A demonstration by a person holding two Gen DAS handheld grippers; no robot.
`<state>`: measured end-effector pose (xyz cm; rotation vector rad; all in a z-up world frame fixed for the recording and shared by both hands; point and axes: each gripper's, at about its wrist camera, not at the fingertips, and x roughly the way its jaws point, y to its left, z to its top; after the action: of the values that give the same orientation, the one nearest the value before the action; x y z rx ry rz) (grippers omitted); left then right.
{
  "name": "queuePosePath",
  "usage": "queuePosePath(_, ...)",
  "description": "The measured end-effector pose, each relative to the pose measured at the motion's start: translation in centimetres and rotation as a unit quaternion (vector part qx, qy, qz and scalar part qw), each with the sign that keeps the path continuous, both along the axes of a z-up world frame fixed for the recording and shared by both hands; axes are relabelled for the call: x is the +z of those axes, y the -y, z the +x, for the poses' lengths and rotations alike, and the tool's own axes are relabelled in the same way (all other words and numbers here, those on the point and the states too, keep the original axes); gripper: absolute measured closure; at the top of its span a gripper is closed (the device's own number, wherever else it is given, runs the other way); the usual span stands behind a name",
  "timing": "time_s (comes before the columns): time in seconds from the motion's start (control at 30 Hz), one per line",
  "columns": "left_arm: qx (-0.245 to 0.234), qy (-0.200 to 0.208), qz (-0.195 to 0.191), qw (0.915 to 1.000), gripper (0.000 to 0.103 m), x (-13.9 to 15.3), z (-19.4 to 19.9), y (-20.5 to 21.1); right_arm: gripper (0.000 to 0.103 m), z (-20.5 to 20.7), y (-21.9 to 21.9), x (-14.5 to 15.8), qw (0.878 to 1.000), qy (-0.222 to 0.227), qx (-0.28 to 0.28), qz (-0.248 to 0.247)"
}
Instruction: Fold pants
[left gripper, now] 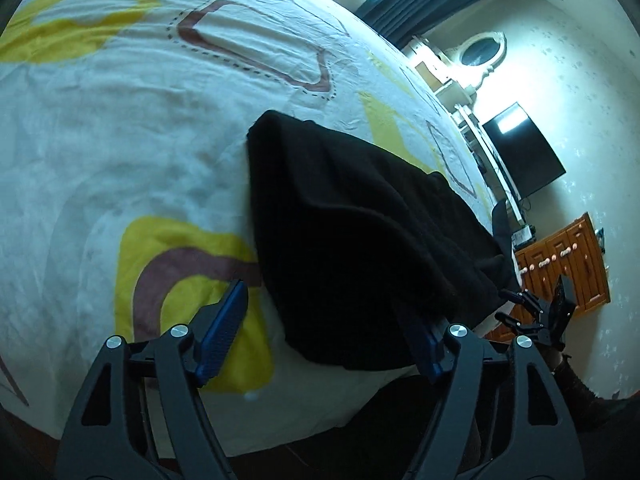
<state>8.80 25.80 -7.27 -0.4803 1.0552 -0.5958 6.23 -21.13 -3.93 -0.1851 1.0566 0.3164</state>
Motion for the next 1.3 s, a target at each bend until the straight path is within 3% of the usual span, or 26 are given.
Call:
queuePosePath(0.07,0.034,-0.016,-0.036,0.9987,0.029,-0.2,-0.9,-1.4,0.034,0.3,1.4,0.4,0.997,-0.026,-0.032,0.058)
queuePosePath(0.13,0.057,-0.03,-0.072,0.9953,0.029,-0.2,-1.7,-2.1,0.034,0.7,3.5,0.5,0.987,-0.052,-0.076,0.132)
queuePosePath(0.27,0.08,-0.021,-0.093,0.9922,0.029,1.0,-3.4,-1.0,0.034,1.2,7.8,0.0,0.947,-0.083,-0.174,0.257)
queuePosePath(0.3,0.081,-0.015,-0.098,0.9918,0.024,1.3,-3.8,-0.4,0.034,1.1,8.6,-0.2,0.938,-0.087,-0.192,0.274)
queuePosePath(0.37,0.084,-0.006,-0.087,0.9927,0.019,1.8,-4.2,0.8,0.034,1.1,9.8,-0.9,0.927,-0.096,-0.219,0.29)
queuePosePath(0.47,0.1,-0.004,-0.061,0.9931,0.019,2.3,-4.3,2.0,0.034,0.6,10.4,-1.3,0.918,-0.103,-0.237,0.301)
queuePosePath(0.63,0.144,-0.021,-0.08,0.9861,0.019,2.8,-5.0,2.9,0.034,0.7,10.7,-1.3,0.913,-0.1,-0.248,0.308)
queuePosePath(0.77,0.144,-0.042,-0.02,0.9885,0.019,1.7,-4.6,4.6,0.034,0.8,10.6,-1.5,0.909,-0.103,-0.25,0.317)
queuePosePath(0.83,0.156,-0.062,0.005,0.9859,0.019,0.6,-4.3,5.0,0.034,1.1,11.0,-1.8,0.9,-0.107,-0.259,0.333)
queuePosePath(0.93,0.178,-0.073,0.025,0.981,0.028,0.1,-4.0,5.4,0.034,0.7,12.0,-2.5,0.873,-0.122,-0.285,0.376)
queuePosePath(1.0,0.179,-0.075,0.059,0.9793,0.046,0.4,-3.7,5.7,0.034,0.5,12.0,-3.0,0.853,-0.136,-0.294,0.409)
queuePosePath(1.1,0.185,-0.085,0.091,0.9748,0.061,0.4,-3.4,5.5,0.034,0.7,10.8,-3.8,0.83,-0.159,-0.29,0.45)
queuePosePath(1.23,0.207,-0.09,0.078,0.9712,0.074,0.5,-3.8,4.5,0.037,1.8,9.1,-4.2,0.836,-0.161,-0.289,0.438)
queuePosePath(1.3,0.207,-0.085,0.081,0.9712,0.077,0.6,-3.9,4.3,0.056,2.0,8.8,-4.1,0.849,-0.154,-0.299,0.407)
